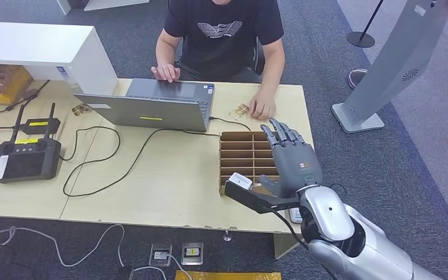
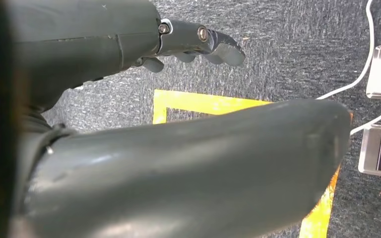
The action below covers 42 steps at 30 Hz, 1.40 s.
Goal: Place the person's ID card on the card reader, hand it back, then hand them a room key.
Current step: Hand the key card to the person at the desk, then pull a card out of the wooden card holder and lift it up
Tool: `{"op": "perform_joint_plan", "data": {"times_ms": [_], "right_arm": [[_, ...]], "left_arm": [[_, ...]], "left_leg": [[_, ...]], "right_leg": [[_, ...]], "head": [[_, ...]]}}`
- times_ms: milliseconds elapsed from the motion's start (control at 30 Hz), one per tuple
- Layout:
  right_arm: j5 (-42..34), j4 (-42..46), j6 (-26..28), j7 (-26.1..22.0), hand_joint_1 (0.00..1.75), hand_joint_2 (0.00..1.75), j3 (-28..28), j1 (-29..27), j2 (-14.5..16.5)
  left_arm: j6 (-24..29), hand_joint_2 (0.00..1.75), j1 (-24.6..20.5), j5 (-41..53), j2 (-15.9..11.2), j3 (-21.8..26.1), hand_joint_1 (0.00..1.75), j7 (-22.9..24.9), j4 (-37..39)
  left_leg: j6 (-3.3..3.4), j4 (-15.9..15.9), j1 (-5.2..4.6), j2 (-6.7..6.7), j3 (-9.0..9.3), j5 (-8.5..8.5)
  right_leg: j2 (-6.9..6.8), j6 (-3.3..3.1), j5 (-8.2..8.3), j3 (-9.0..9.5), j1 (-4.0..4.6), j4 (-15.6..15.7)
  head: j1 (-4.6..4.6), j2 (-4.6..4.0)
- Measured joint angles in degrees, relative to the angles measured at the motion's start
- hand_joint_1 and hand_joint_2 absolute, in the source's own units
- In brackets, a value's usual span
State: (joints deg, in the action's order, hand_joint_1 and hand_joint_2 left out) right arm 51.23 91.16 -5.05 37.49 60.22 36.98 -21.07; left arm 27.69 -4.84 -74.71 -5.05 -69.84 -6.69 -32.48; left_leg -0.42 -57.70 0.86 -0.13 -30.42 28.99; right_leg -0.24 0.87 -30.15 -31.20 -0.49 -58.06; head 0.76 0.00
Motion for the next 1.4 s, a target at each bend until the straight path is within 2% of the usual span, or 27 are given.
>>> {"op": "perform_joint_plan", "data": {"times_ms": [133, 400, 800, 1067, 1400], "right_arm": [[0.58, 1.57, -0.22, 0.21, 0.0, 1.75, 1.04, -1.85, -0.71], [1.49, 0.75, 5.6, -0.26, 0.0, 1.75, 3.08, -6.64, -0.62], [6.79, -5.56, 12.6, -1.27, 0.0, 1.75, 3.74, -9.99, 2.91], [12.88, -9.42, 13.11, -0.71, 0.0, 1.75, 2.91, -11.12, 5.08], [15.45, -12.79, 12.92, -0.49, 0.0, 1.75, 0.94, -12.26, 6.41]], "left_arm": [[0.12, 0.0, -0.06, -0.67, -0.18, -0.14, 0.0, -0.02, 0.0], [1.22, 0.0, -0.03, -2.57, -0.38, -0.34, 0.0, -0.21, 0.0], [0.17, 0.0, -0.08, -3.86, -0.38, -0.39, 0.0, -1.25, 0.45], [-0.92, 0.0, -0.35, -2.92, -0.35, -0.77, 0.0, -1.53, 1.82], [-1.61, 0.0, -0.87, -2.26, -0.21, -1.43, 0.0, -1.53, 3.39]], "left_leg": [[0.0, 0.01, 0.01, 0.0, 0.0, 0.0], [0.0, 0.02, 0.01, -0.02, -0.05, 0.01], [-0.01, 0.02, 0.01, -0.02, -0.04, 0.0], [-0.01, 0.01, 0.01, -0.02, -0.04, 0.0], [-0.01, 0.01, 0.01, -0.02, -0.04, 0.0]], "right_leg": [[0.0, 0.0, 0.0, 0.0, 0.01, 0.0], [-0.03, 0.0, -0.01, 0.01, 0.01, -0.01], [-0.03, 0.0, -0.01, 0.01, 0.01, -0.01], [-0.04, 0.0, -0.01, 0.0, 0.01, -0.01], [-0.03, 0.0, -0.01, 0.0, 0.01, -0.01]], "head": [[0.01, 0.0], [-0.01, 0.0], [-0.01, 0.0], [0.0, 0.0], [-0.01, 0.0]]}}
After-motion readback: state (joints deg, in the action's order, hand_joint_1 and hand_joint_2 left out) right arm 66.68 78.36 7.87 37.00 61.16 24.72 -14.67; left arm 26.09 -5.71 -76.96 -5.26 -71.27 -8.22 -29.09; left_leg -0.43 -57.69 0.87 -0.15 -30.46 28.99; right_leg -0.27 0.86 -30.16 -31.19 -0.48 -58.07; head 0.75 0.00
